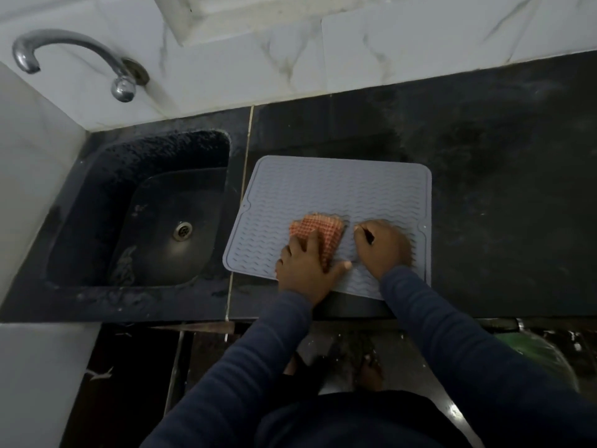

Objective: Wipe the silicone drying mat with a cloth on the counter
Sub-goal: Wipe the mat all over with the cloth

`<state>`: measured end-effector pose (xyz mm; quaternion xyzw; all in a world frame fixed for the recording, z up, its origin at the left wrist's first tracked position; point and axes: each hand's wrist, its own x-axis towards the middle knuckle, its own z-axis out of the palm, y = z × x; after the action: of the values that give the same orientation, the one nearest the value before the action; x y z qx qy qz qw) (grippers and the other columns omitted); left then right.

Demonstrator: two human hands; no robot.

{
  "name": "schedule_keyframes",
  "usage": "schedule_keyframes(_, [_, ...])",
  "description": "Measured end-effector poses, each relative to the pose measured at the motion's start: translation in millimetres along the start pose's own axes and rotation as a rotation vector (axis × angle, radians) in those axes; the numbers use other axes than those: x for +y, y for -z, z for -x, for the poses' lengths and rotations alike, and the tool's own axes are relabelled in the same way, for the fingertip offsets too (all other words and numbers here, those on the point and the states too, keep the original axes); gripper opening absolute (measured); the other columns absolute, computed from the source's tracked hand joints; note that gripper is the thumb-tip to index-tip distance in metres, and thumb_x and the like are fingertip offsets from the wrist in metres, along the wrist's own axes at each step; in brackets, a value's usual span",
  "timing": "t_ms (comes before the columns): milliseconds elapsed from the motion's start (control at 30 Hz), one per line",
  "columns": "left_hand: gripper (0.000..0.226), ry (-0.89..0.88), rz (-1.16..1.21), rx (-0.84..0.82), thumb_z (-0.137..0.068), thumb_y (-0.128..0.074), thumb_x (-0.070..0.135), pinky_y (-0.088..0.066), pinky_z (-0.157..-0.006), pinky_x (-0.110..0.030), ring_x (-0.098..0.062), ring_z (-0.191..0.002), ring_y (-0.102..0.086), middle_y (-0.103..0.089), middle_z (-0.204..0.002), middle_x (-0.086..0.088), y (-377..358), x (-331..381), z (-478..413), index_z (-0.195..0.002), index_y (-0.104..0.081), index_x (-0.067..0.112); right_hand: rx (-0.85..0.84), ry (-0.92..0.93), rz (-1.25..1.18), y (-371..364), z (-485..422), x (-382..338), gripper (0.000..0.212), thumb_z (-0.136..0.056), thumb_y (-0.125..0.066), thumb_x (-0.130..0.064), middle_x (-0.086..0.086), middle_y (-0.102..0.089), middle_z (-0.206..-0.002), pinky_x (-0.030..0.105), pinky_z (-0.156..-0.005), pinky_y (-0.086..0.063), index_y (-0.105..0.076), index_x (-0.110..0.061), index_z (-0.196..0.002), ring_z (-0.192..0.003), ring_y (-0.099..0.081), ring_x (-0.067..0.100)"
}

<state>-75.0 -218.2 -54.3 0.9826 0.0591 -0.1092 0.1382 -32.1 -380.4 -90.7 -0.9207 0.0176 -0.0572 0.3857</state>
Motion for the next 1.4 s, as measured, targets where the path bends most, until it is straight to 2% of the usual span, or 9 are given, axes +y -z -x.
schedule_keyframes(67, [0.069,0.015,-0.101,0.096,-0.084,-0.048,0.063,-0.038,-0.093,-0.051,-0.041,-0.115,-0.042,-0.039,-0.138,-0.023,-9,6,-1,-0.138,-0.041,0.021,-0.008,0.015,-0.005,0,0,1,0.026,-0.093,-0.058,-0.028,-0.006,-0.052,-0.071,0.027,-0.055,-0.037,-0.061,-0.016,-0.07,-0.062,-0.05,0.016])
schedule_keyframes(200, [0.035,-0.119,0.104,0.256,-0.089,-0.06,0.028,-0.05,-0.082,-0.045,-0.037,-0.096,-0.055,-0.056,-0.111,-0.02,-6,-11,-11,-0.118,-0.061,0.009,-0.002,0.025,-0.015,1,-1,2,0.026,-0.093,-0.055,-0.03,-0.005,-0.052,-0.07,0.027,-0.056,-0.035,-0.059,-0.019,-0.07,-0.062,-0.049,0.016])
schedule_keyframes(400, [0.049,-0.389,0.011,0.123,-0.09,-0.042,0.048,-0.054,-0.072,-0.04,-0.035,-0.09,-0.058,-0.051,-0.12,-0.019,-16,14,13,-0.13,-0.055,0.022,0.043,-0.002,-0.074,-3,-2,8,0.025,-0.095,-0.051,-0.028,0.0,-0.061,-0.073,0.029,-0.057,-0.041,-0.064,-0.015,-0.079,-0.064,-0.053,0.018])
schedule_keyframes(633, [0.046,-0.29,-0.304,-0.068,-0.099,-0.038,0.043,-0.048,-0.075,-0.041,-0.035,-0.096,-0.059,-0.044,-0.13,-0.015,16,-28,6,-0.143,-0.034,0.034,0.047,0.018,-0.102,0,0,6,0.024,-0.096,-0.054,-0.028,0.001,-0.061,-0.071,0.031,-0.056,-0.046,-0.065,-0.013,-0.08,-0.062,-0.054,0.019])
schedule_keyframes(733, [0.047,-0.011,-0.333,-0.065,-0.099,-0.032,0.048,-0.048,-0.079,-0.039,-0.034,-0.098,-0.061,-0.048,-0.126,-0.014,45,-98,-2,-0.145,-0.024,0.04,0.06,0.015,-0.097,1,0,5,0.025,-0.096,-0.055,-0.027,0.002,-0.06,-0.07,0.03,-0.055,-0.045,-0.065,-0.011,-0.079,-0.06,-0.053,0.019])
schedule_keyframes(833, [0.048,0.208,-0.192,0.04,-0.095,-0.032,0.058,-0.047,-0.086,-0.042,-0.039,-0.102,-0.06,-0.05,-0.127,-0.014,62,-138,-3,-0.139,-0.038,0.042,0.044,-0.01,-0.072,-2,0,5,0.025,-0.095,-0.056,-0.028,0.001,-0.059,-0.071,0.029,-0.057,-0.043,-0.065,-0.011,-0.078,-0.062,-0.053,0.02])
schedule_keyframes(967, [0.047,0.036,0.016,0.115,-0.094,-0.043,0.049,-0.048,-0.08,-0.038,-0.036,-0.094,-0.059,-0.044,-0.125,-0.011,41,-92,-2,-0.139,-0.042,0.035,0.058,-0.027,-0.069,-1,-2,2,0.02,-0.094,-0.058,-0.027,-0.004,-0.055,-0.072,0.027,-0.06,-0.041,-0.066,-0.015,-0.08,-0.064,-0.053,0.018])
schedule_keyframes(1167, [0.041,-0.381,-0.215,0.024,-0.073,-0.076,0.027,-0.048,-0.042,-0.03,-0.021,-0.052,-0.059,-0.058,-0.099,-0.01,4,-24,15,-0.113,-0.065,0.027,0.052,-0.013,-0.056,-1,-1,5,0.023,-0.094,-0.055,-0.031,-0.003,-0.059,-0.071,0.029,-0.058,-0.046,-0.065,-0.018,-0.079,-0.063,-0.054,0.016])
schedule_keyframes(1400, [0.049,-0.053,-0.392,-0.036,-0.091,-0.048,0.028,-0.05,-0.077,-0.042,-0.034,-0.094,-0.061,-0.043,-0.123,-0.009,51,-110,10,-0.139,-0.041,0.036,0.033,-0.019,-0.063,-4,-1,8,0.027,-0.096,-0.053,-0.033,-0.005,-0.054,-0.068,0.024,-0.056,-0.034,-0.059,-0.02,-0.073,-0.059,-0.05,0.013])
